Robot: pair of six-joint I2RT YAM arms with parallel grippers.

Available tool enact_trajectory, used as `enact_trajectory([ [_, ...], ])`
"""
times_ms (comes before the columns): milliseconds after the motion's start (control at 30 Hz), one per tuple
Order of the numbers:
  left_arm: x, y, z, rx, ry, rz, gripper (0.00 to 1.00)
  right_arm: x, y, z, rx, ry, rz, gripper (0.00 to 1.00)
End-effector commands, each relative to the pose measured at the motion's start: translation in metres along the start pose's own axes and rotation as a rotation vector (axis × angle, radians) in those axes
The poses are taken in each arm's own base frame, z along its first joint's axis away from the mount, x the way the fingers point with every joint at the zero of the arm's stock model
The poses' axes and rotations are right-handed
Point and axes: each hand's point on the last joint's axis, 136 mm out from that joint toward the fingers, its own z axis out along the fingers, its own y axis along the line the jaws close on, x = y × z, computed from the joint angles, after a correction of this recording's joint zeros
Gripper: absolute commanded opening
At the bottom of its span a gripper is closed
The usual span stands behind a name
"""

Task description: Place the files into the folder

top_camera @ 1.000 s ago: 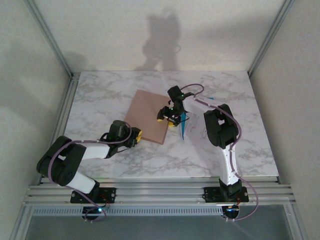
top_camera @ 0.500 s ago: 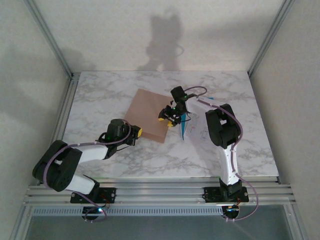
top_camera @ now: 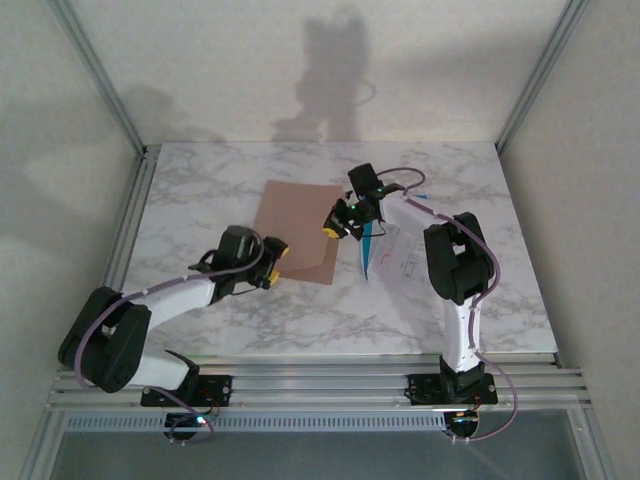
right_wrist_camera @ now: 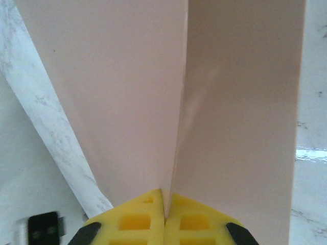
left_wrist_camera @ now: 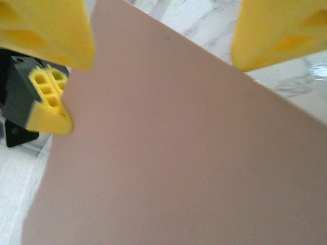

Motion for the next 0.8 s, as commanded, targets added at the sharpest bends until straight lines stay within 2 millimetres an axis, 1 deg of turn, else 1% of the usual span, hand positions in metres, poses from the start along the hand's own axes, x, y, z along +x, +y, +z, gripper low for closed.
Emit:
enact_trajectory([
  [0, -0.012, -0.01, -0.027, -0.141, -0.073, 0.285, 0.77, 0.004, 0.001, -0.012, 0.036, -0.016, 0.026, 0.0],
  [133, -0.019, -0.027, -0.039, -0.194, -0.102, 0.462, 0.79, 0.005, 0.002, -0.016, 0.049, -0.013, 0.034, 0.0],
  [233, -0.013, -0.045, -0.041, -0.175, -0.083, 0.578, 0.78, 0.004, 0.004, -0.018, 0.053, -0.018, 0.035, 0.0],
  [333, 0.004, -0.064, -0.039, -0.16, -0.051, 0.718, 0.77, 0.003, 0.006, -0.02, 0.059, -0.019, 0.036, 0.0],
  [400, 0.021, -0.075, -0.036, -0.174, -0.04, 0.851, 0.76, 0.003, 0.008, -0.022, 0.064, -0.016, 0.04, 0.0],
  [500, 0.048, -0.087, -0.029, -0.224, -0.044, 1.06, 0.75, 0.003, 0.012, -0.025, 0.066, -0.012, 0.041, 0.0],
  [600, 0.069, -0.093, -0.02, -0.29, -0.073, 1.246, 0.76, 0.003, 0.014, -0.027, 0.073, -0.002, 0.042, 0.0],
  [700, 0.078, -0.092, -0.011, -0.387, -0.127, 1.375, 0.77, 0.003, 0.018, -0.029, 0.076, 0.006, 0.039, 0.0],
  [767, 0.077, -0.089, -0.007, -0.463, -0.171, 1.434, 0.82, 0.003, 0.02, -0.031, 0.075, 0.012, 0.042, 0.0],
])
